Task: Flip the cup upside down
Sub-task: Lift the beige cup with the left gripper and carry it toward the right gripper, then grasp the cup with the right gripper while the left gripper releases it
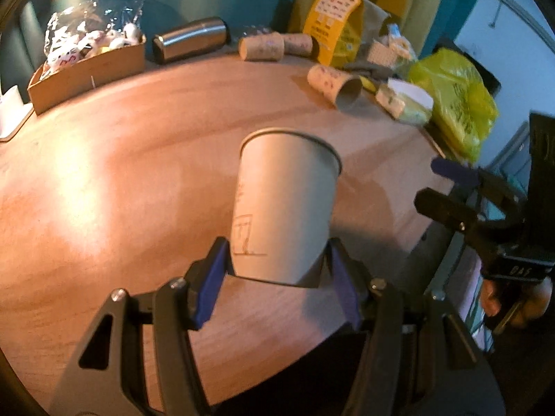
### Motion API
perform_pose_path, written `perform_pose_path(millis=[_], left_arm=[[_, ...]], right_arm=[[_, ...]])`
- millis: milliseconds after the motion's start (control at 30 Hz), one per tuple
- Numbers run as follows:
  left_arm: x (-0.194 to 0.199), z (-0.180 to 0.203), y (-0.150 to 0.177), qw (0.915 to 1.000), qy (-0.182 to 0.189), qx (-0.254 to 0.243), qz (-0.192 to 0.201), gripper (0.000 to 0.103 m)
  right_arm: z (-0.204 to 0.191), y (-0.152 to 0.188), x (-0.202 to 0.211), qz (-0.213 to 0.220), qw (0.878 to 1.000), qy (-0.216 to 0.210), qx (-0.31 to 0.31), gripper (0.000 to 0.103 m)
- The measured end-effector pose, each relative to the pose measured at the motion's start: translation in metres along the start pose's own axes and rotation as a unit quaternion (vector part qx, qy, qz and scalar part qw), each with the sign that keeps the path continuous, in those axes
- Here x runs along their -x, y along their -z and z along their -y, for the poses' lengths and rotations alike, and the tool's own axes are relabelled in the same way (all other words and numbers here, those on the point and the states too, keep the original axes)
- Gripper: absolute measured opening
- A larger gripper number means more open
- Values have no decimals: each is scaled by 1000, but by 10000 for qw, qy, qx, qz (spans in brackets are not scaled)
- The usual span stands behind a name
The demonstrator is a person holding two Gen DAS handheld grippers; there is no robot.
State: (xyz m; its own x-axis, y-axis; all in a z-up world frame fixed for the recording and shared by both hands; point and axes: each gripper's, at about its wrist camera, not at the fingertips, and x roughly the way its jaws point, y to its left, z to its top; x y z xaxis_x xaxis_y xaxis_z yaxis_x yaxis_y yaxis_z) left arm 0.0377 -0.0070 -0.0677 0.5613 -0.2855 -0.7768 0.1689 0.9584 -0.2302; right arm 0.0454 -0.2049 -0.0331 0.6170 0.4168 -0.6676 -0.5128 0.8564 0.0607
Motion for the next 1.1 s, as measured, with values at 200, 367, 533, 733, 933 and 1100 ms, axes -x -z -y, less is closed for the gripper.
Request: perform_pose_path(millis=[200,367,533,733,933,1100], left_arm=[[-13,4,18,9987,-6,-414,-295,59],[-12,6,21,9975,67,-630,-311,61],[-8,8,23,9979,91,-606,-212,81],[5,0,34,9994,163,-295,-43,81],[28,-21,58,9994,22,268,205,81],[47,-43,78,9967,-228,675,381,81]], right_arm=[[-19,6,-13,-374,9984,-302,310,87],[-32,0,-21,-650,9910,-338,1122,87],[-52,-11,-26,-821,9723,-482,2132,87],[-90,-11,-31,-1004,9147,-770,3839,87],[-126,-6,-41,-1142,8408,-998,5196,87],[-157,1,-59,-1321,7670,-1170,6169,87]])
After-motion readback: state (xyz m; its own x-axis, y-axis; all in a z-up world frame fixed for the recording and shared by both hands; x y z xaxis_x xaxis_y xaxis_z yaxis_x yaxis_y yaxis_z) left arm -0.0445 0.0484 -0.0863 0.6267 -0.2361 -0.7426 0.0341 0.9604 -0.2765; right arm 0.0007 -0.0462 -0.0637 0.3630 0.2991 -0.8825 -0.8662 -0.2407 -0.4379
